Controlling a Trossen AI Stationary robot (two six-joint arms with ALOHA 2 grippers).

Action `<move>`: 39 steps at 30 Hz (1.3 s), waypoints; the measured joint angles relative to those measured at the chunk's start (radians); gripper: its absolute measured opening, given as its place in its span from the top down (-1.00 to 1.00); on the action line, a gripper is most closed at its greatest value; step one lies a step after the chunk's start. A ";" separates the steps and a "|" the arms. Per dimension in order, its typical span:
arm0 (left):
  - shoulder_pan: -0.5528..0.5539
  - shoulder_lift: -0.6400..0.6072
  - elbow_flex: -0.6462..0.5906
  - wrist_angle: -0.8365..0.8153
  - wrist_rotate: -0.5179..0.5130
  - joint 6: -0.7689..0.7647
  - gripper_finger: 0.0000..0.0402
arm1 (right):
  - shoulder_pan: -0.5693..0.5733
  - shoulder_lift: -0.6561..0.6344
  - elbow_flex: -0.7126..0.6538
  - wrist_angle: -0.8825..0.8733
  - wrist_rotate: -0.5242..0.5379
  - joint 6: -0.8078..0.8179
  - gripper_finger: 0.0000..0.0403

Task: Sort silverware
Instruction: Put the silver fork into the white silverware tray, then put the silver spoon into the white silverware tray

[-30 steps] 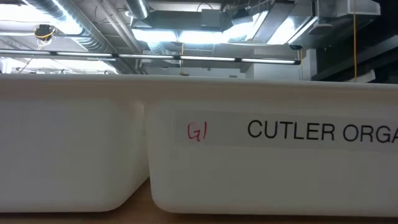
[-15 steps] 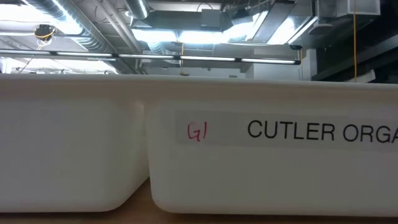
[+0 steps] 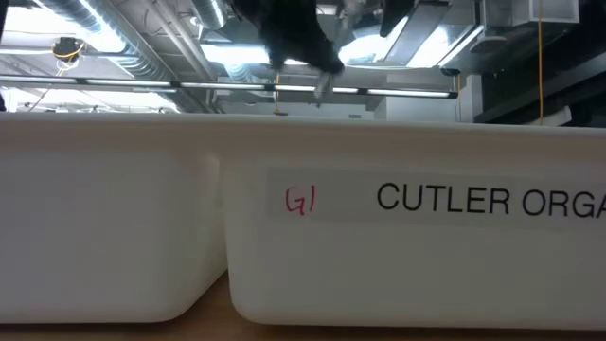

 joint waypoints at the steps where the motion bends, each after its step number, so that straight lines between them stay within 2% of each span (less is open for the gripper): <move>1: 0.000 0.024 0.000 0.001 0.031 -0.009 1.00 | 0.000 -0.001 0.001 -0.001 0.010 -0.007 0.38; 9: 0.000 0.164 0.000 0.000 0.245 -0.109 1.00 | 0.000 0.001 0.000 0.000 0.034 -0.012 0.38; 20: 0.000 0.264 0.000 -0.006 0.382 -0.117 1.00 | 0.002 0.002 0.000 0.001 0.016 -0.008 0.38; 25: -0.008 0.303 0.000 0.000 0.389 -0.117 0.94 | 0.002 0.002 0.000 0.001 0.015 -0.003 0.38; 32: -0.008 0.324 -0.001 0.002 0.385 -0.108 0.80 | 0.002 0.002 0.000 0.000 0.015 0.090 0.38; 39: -0.007 0.313 -0.001 -0.004 0.385 -0.137 0.59 | 0.002 0.002 0.000 0.000 -0.045 0.101 0.38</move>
